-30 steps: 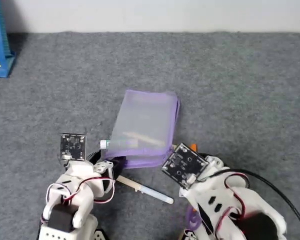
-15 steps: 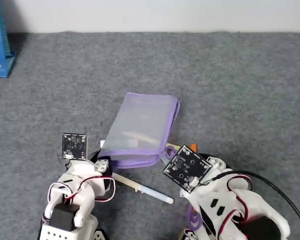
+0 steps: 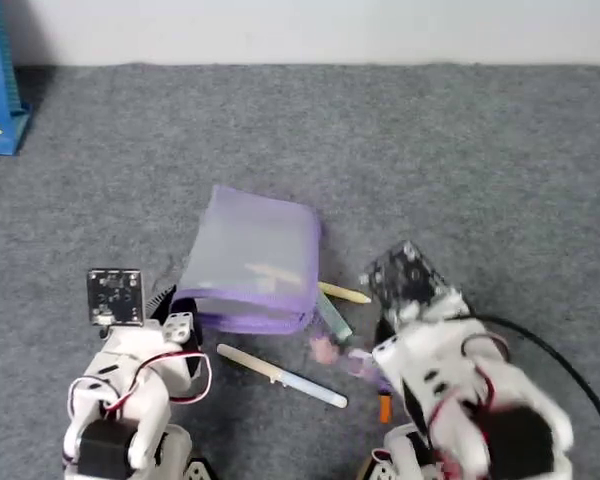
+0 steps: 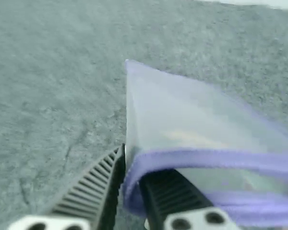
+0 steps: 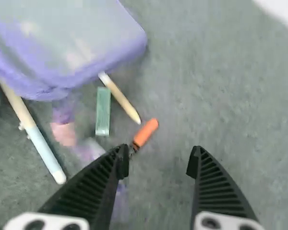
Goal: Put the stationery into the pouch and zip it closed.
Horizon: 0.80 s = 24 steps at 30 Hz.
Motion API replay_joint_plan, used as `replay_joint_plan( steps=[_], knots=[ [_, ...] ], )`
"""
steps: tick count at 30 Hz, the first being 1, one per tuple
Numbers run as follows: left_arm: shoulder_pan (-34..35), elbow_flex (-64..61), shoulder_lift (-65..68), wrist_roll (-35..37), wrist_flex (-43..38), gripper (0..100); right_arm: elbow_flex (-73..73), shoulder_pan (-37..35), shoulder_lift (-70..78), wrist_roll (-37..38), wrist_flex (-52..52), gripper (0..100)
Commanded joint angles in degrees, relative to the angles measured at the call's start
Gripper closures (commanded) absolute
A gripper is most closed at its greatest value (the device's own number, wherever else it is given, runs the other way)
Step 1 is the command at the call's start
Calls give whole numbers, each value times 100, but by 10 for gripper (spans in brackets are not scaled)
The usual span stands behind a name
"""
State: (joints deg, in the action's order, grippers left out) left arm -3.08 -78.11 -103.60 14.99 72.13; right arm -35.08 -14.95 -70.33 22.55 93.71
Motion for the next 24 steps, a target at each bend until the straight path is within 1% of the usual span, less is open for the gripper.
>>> replay_joint_plan(
  steps=[1, 3, 6, 10, 14, 20, 24],
  knots=[
    [62, 734, -35, -97, 202, 987, 343, 312, 813, -70, -40, 794],
    [62, 971, -35, -167, 343, 987, 352, 444, 1147, -114, -180, 794],
    [62, 1323, -35, -167, 501, 987, 352, 637, 1543, -492, -400, 794],
    [70, 1473, 158, -237, 519, 987, 352, 664, 1956, -800, -488, 791],
    [132, 2114, 1090, -246, 677, 987, 352, 664, 2448, -1248, -576, 791],
    [237, 3837, 2980, -264, 1767, 987, 343, 664, 3389, -1793, -1033, 794],
    [369, 4611, 3543, -457, 2198, 987, 343, 664, 4004, -2207, -1640, 794]
  ],
)
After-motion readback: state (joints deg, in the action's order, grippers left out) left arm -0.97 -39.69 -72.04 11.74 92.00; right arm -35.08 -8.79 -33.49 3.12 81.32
